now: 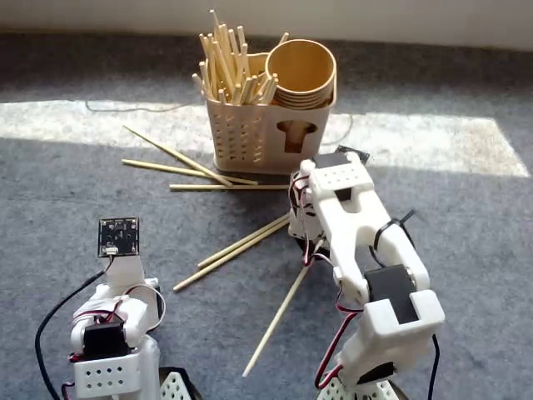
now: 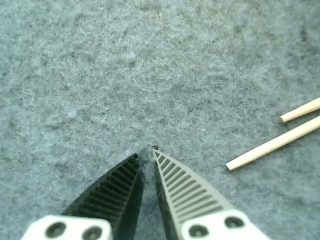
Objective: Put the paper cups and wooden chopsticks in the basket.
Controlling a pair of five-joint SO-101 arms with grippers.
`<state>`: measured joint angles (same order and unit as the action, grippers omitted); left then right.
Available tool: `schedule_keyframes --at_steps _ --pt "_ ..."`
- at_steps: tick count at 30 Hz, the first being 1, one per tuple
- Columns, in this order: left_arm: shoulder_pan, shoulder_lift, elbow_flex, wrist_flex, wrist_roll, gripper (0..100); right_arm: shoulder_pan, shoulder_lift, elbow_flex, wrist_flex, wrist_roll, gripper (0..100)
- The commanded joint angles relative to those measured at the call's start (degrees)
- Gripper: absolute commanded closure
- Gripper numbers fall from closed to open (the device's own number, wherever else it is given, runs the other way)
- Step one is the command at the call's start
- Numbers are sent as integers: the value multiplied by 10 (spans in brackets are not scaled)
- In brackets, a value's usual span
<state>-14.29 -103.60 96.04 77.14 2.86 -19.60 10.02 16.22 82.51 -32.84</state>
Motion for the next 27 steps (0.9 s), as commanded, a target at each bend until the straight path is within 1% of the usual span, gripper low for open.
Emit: schedule_keyframes --at_steps 1,6,11,14,21,27 --pt "-3 -5 11 2 -3 993 6 -11 -40 53 40 993" --pt "-3 -5 11 2 -3 993 6 -11 -99 131 100 993" --pt "-3 -5 11 2 -3 993 6 -12 -140 180 110 993" --pt "-3 -5 11 2 -3 993 6 -34 -145 182 110 993" --pt "-3 -5 11 2 -3 993 6 -196 -125 178 106 993" --pt "-3 -5 11 2 -3 993 6 -269 -117 166 105 993"
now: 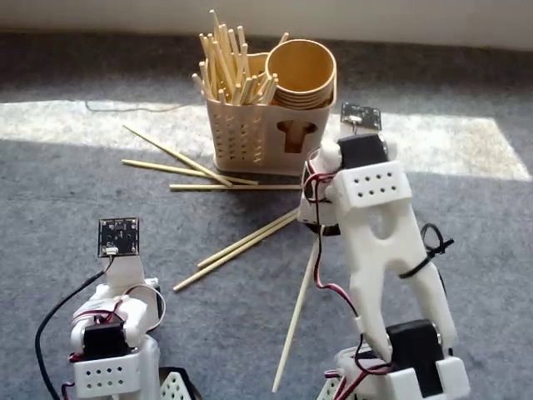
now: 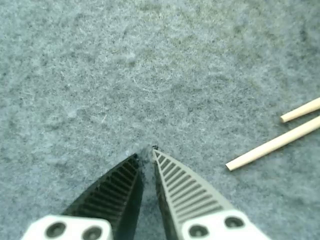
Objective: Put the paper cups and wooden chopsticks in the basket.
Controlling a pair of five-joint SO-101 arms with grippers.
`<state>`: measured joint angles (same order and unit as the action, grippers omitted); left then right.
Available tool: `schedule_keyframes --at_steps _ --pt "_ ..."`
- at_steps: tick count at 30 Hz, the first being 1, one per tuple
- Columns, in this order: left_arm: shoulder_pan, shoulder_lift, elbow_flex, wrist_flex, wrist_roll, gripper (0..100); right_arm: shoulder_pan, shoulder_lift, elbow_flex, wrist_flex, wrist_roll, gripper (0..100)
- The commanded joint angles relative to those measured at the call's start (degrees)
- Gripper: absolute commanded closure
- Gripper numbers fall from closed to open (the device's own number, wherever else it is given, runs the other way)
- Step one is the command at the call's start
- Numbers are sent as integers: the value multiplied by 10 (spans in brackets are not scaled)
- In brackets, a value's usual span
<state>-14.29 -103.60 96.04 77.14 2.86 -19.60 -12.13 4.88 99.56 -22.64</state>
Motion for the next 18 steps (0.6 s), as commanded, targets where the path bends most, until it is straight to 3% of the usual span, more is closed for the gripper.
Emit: schedule_keyframes --at_steps 1,11,18 --pt "-3 -5 11 2 -3 993 6 -57 -4 -5 4 993" --pt "-3 -5 11 2 -3 993 6 -160 -84 -76 4 993" --pt "-3 -5 11 2 -3 993 6 -231 -95 -224 4 993"
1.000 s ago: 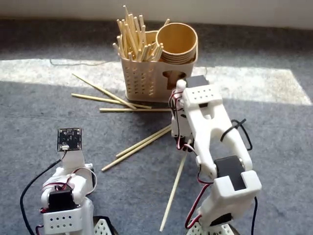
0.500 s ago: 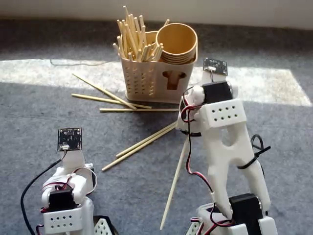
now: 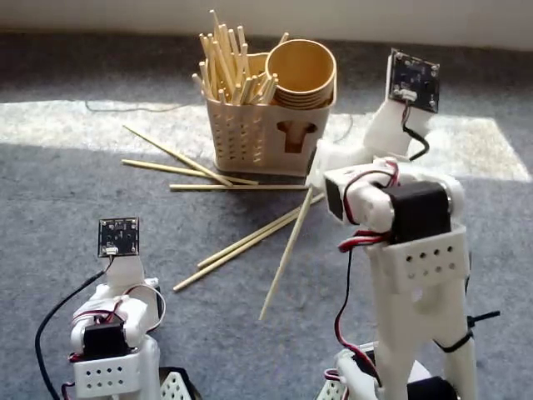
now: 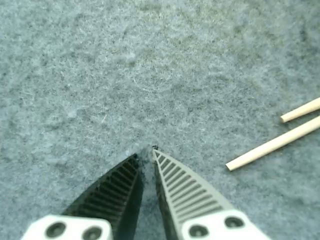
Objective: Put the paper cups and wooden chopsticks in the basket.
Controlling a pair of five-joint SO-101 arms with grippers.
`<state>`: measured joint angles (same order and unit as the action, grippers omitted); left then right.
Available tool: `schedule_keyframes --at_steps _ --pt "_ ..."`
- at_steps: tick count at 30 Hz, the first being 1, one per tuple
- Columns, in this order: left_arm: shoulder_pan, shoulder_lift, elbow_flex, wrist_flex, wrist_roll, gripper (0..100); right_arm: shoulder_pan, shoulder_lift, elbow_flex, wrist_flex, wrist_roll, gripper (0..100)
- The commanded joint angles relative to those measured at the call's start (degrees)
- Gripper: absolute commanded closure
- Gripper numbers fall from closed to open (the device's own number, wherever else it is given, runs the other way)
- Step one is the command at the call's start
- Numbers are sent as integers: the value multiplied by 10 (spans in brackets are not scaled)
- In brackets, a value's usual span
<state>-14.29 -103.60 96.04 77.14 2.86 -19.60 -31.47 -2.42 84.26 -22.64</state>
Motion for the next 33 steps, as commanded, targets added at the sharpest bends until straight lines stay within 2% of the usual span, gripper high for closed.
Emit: schedule_keyframes --at_steps 1,21,29,33 --pt "-3 -5 11 2 -3 993 6 -46 -22 -97 4 993" --pt "-3 -5 11 2 -3 993 -22 -50 -1 -572 9 993" --pt "-3 -5 11 2 -3 993 -21 7 33 -712 10 993" --pt "-3 -5 11 2 -3 993 -22 20 46 -756 62 993"
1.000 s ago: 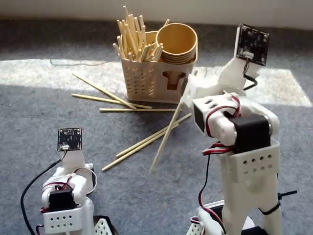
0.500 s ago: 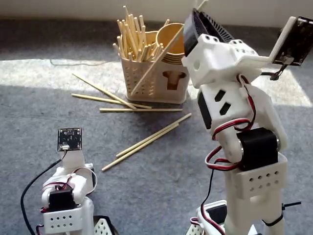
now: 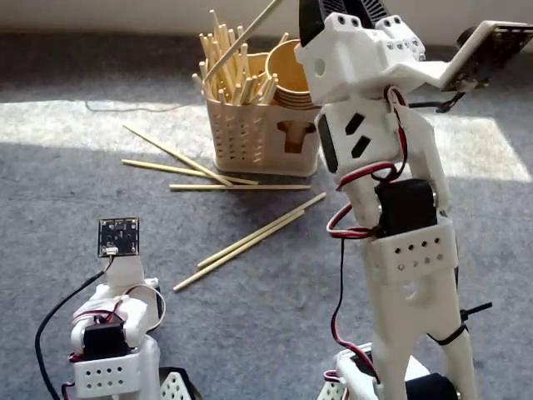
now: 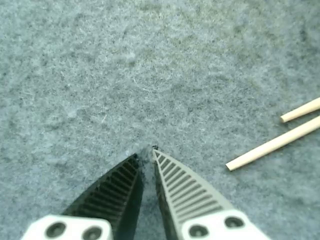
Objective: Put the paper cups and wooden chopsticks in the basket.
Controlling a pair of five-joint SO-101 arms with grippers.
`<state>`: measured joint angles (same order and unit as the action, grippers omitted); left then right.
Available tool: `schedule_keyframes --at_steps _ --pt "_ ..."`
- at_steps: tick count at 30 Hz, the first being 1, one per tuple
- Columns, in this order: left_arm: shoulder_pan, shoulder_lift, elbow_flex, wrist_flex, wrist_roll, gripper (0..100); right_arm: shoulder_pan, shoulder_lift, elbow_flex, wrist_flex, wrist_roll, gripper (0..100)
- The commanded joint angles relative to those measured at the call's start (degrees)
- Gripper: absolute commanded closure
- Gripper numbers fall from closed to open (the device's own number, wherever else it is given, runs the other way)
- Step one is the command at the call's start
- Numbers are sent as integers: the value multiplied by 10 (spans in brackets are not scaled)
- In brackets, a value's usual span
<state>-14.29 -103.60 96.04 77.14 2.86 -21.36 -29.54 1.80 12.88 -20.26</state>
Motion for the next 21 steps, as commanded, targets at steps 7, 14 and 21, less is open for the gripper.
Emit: schedule_keyframes --at_steps 7,14,21 --pt "-3 -5 11 2 -3 993 -7 5 86 -146 120 993" --pt "-3 -5 11 2 -3 993 -8 6 220 -277 207 993" --pt "-3 -5 11 2 -3 993 -59 5 321 -300 257 993"
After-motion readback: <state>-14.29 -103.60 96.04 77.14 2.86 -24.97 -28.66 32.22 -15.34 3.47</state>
